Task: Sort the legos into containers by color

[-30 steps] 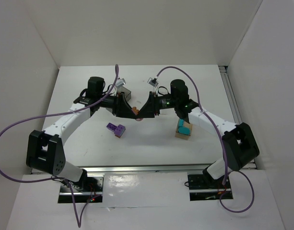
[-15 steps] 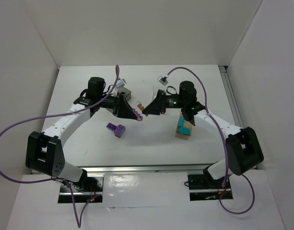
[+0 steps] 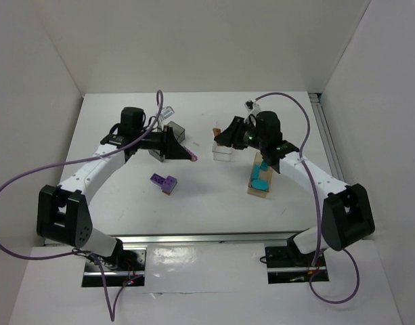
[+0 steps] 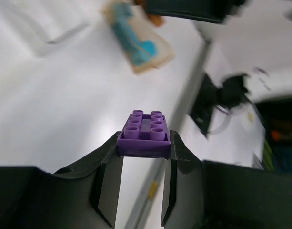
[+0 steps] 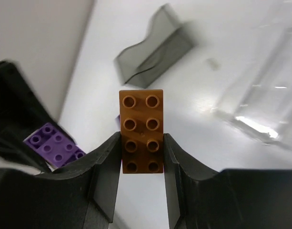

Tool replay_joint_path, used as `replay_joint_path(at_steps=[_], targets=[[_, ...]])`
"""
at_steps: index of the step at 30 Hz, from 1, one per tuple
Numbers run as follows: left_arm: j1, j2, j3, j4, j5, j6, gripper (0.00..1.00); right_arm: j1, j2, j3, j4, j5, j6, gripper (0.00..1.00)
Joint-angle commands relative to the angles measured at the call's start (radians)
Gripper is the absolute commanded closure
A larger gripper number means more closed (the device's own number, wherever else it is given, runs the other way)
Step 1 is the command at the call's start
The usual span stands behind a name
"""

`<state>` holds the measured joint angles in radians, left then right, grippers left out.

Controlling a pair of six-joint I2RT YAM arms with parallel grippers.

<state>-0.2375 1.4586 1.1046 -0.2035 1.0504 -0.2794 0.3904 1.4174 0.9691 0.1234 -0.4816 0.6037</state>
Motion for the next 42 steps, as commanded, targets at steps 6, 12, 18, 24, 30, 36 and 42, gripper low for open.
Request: replay_joint_path(at_steps=[6,12,18,24,30,36,42], targets=[[0.017,-0.020,0.112,-0.195,-0.709,-0.193,1.00,0.034,0.219,0.216,-0.254,0.580,-0.093,0.71],[0.027,0.038,0.176,-0.274,-0.969,-0.238,1.00,0.071,0.393,0.361,-0.309,0.662,-0.147,0.66],[0.046,0.180,0.308,-0.324,-1.058,-0.256,1.00,0.080,0.489,0.456,-0.352,0.690,-0.167,0.25],[0.046,0.331,0.403,-0.344,-1.110,-0.256,0.94,0.104,0.405,0.459,-0.383,0.742,-0.176,0.14],[0.055,0.431,0.494,-0.373,-1.096,-0.245,0.31,0.122,0.181,0.313,-0.387,0.762,-0.167,0.13],[0.055,0.326,0.474,-0.392,-1.092,-0.245,0.18,0.177,0.066,0.231,-0.421,0.727,-0.194,0.13],[0.046,0.030,0.266,-0.392,-1.086,-0.190,0.26,0.350,0.103,0.240,-0.456,0.671,-0.213,0.13]])
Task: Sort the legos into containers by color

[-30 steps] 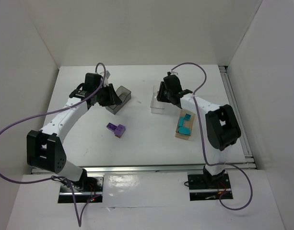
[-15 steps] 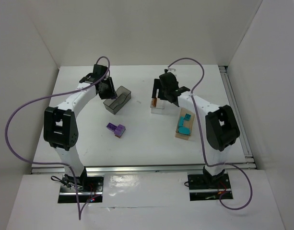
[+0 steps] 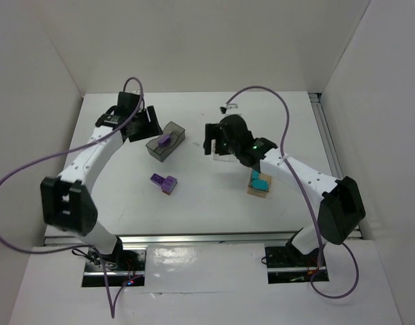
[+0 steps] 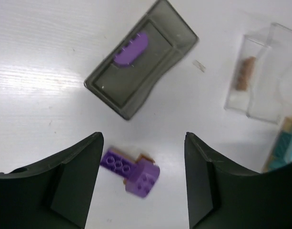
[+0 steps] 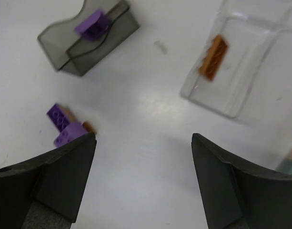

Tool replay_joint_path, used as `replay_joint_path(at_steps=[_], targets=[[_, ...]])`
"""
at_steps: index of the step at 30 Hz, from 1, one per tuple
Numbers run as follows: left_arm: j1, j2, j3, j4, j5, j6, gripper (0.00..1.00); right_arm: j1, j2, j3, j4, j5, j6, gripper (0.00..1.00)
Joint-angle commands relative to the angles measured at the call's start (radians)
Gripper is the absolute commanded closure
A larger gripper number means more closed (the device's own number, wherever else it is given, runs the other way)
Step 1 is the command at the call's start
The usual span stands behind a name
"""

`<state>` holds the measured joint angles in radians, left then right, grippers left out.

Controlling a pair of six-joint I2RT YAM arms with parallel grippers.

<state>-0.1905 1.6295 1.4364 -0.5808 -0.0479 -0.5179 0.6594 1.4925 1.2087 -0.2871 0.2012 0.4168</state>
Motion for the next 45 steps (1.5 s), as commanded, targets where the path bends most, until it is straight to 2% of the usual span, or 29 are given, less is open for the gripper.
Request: replay_joint_path(at_steps=[1,4,6,12,16,21,31,35,36,38,45], targets=[[-0.001,-0.161,-0.102,-0.014,0.114,0.092,0.26,0.110,0.028,0.000,-0.055,0.001,-0.010,0.11],[-0.087,-0.186,-0.217,-0.014,0.187,0.136,0.21,0.111,0.029,-0.044,-0.055,0.010,0.029,0.11],[-0.157,-0.174,-0.266,-0.005,0.126,0.136,0.21,0.097,0.006,-0.070,-0.035,0.010,0.039,0.11],[-0.279,-0.114,-0.309,-0.005,-0.029,0.079,0.14,0.062,-0.118,-0.132,-0.083,0.037,0.060,0.10],[-0.334,-0.065,-0.318,0.004,-0.108,0.044,0.17,0.028,-0.187,-0.166,-0.107,0.046,0.070,0.09],[-0.343,-0.025,-0.318,0.004,-0.144,0.035,0.26,0.009,-0.210,-0.189,-0.127,0.035,0.079,0.09],[-0.352,0.026,-0.327,0.004,-0.182,0.024,0.27,0.009,-0.201,-0.198,-0.118,0.007,0.079,0.09],[-0.352,0.046,-0.327,0.004,-0.173,0.024,0.34,0.009,-0.201,-0.207,-0.109,0.007,0.079,0.10],[-0.352,0.046,-0.327,0.004,-0.173,0.024,0.42,0.009,-0.201,-0.207,-0.109,0.007,0.079,0.10],[-0.352,0.046,-0.327,0.013,-0.162,0.024,0.47,0.009,-0.201,-0.207,-0.109,0.007,0.079,0.10],[-0.371,0.055,-0.317,0.004,-0.158,0.024,0.47,0.009,-0.201,-0.216,-0.109,-0.002,0.088,0.10]])
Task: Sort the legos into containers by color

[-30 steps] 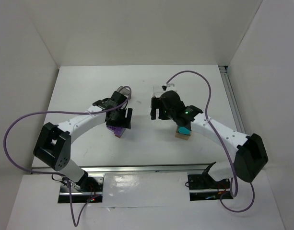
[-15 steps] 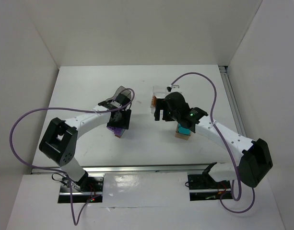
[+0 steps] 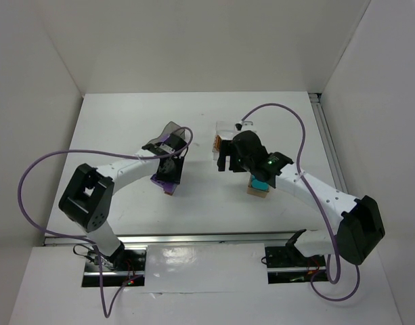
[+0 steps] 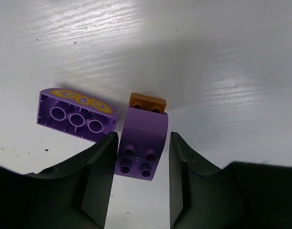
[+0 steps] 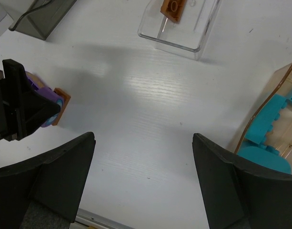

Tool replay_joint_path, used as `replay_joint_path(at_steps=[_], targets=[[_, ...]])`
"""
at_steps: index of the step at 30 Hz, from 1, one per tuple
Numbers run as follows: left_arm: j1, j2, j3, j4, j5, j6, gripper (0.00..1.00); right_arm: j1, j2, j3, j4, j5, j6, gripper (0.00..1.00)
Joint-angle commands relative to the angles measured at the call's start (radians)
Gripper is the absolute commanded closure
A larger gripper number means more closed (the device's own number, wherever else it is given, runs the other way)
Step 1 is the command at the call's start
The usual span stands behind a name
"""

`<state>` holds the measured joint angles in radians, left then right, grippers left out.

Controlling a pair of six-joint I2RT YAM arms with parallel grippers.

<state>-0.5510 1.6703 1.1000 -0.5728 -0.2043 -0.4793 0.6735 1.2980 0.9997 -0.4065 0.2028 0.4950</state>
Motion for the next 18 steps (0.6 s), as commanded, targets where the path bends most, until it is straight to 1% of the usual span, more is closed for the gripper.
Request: replay_joint_path(at_steps=[1,6,8,9,10,11,12,13,15,16,17,18], targets=[[-0.010,0.026,0.020,-0.004,-0.001,-0.015,0.47,-0.005,-0.006,-0.007,0.011,-0.003,0.010,0.10],[-0.020,0.037,0.038,-0.025,-0.001,-0.015,0.47,-0.015,-0.025,-0.007,0.011,-0.014,0.010,0.10],[-0.020,0.046,0.038,-0.025,-0.010,-0.015,0.53,-0.015,-0.035,-0.007,0.011,-0.014,0.010,0.10],[-0.020,0.046,0.038,-0.047,-0.010,-0.015,0.59,-0.015,-0.036,-0.007,0.011,-0.014,0.010,0.10],[-0.020,0.046,0.050,-0.047,-0.010,-0.015,0.80,-0.025,-0.036,-0.016,0.011,-0.014,0.010,0.10],[-0.020,0.046,0.050,-0.047,-0.010,-0.015,0.90,-0.025,-0.045,-0.016,0.011,-0.014,0.010,0.10],[-0.020,0.031,0.066,-0.056,-0.010,-0.015,0.98,-0.025,-0.045,-0.016,0.011,-0.014,0.010,0.10],[-0.020,0.019,0.099,-0.070,0.006,-0.015,1.00,-0.025,-0.045,-0.016,0.011,-0.014,0.010,0.10],[-0.020,-0.039,0.136,-0.070,0.103,0.021,1.00,-0.025,-0.045,-0.016,0.024,-0.072,-0.019,0.10],[0.015,-0.067,0.153,-0.043,0.173,0.039,1.00,-0.025,-0.045,-0.016,0.043,-0.101,-0.029,0.11],[0.037,-0.096,0.162,-0.013,0.257,0.057,1.00,-0.034,-0.081,-0.039,0.066,-0.176,-0.029,0.11],[0.061,-0.125,0.162,0.013,0.446,0.100,1.00,-0.043,-0.109,-0.058,0.096,-0.212,-0.029,0.11]])
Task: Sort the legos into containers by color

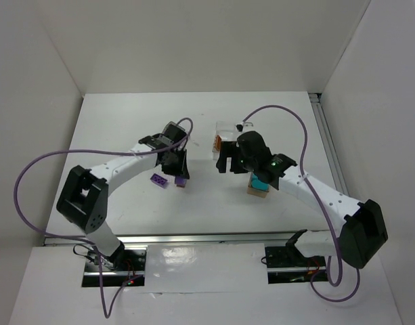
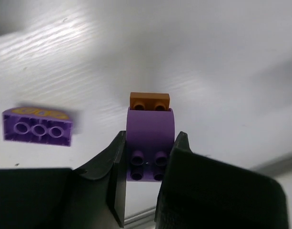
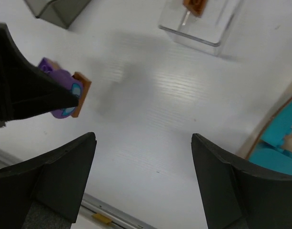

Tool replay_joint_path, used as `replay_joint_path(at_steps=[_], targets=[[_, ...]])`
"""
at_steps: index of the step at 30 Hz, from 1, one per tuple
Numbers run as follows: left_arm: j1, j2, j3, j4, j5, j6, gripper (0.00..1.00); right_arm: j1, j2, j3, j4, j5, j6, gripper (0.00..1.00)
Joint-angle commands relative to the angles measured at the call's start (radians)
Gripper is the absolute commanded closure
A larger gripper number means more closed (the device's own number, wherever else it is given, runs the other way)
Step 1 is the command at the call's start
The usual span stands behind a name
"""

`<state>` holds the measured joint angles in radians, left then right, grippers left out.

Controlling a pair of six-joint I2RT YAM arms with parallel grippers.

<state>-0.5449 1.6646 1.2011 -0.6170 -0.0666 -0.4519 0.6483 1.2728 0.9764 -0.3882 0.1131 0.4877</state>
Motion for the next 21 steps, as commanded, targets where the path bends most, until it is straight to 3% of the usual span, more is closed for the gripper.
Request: replay_joint_path(at_steps=[1,2,3,6,7,10,15,21], targets=[[0.080,-0.141,0.061,0.083,0.424,0.096,1.00,-0.027,-0.113,-0.056,0.154,-0.165,-0.021,0.13],[0.127,-0.155,0.080,0.097,0.547,0.122,1.00,-0.038,-0.172,-0.095,0.196,-0.272,-0.021,0.13],[0.144,-0.170,0.080,0.140,0.761,0.139,1.00,-0.058,-0.199,-0.113,0.237,-0.332,-0.034,0.14],[0.184,-0.216,0.039,0.255,0.962,0.134,1.00,-0.081,-0.248,-0.136,0.370,-0.558,-0.034,0.15],[0.194,-0.229,0.020,0.364,1.091,0.099,1.00,-0.091,-0.248,-0.136,0.396,-0.605,-0.034,0.15],[0.217,-0.261,-0.063,0.547,1.252,-0.022,1.00,-0.101,-0.237,-0.122,0.439,-0.748,-0.022,0.13],[0.246,-0.281,-0.159,0.880,1.335,-0.177,1.00,-0.101,-0.201,-0.122,0.598,-0.773,0.092,0.10],[0.264,-0.281,-0.193,1.034,1.389,-0.271,1.00,-0.101,-0.167,-0.154,0.721,-0.813,0.155,0.14]])
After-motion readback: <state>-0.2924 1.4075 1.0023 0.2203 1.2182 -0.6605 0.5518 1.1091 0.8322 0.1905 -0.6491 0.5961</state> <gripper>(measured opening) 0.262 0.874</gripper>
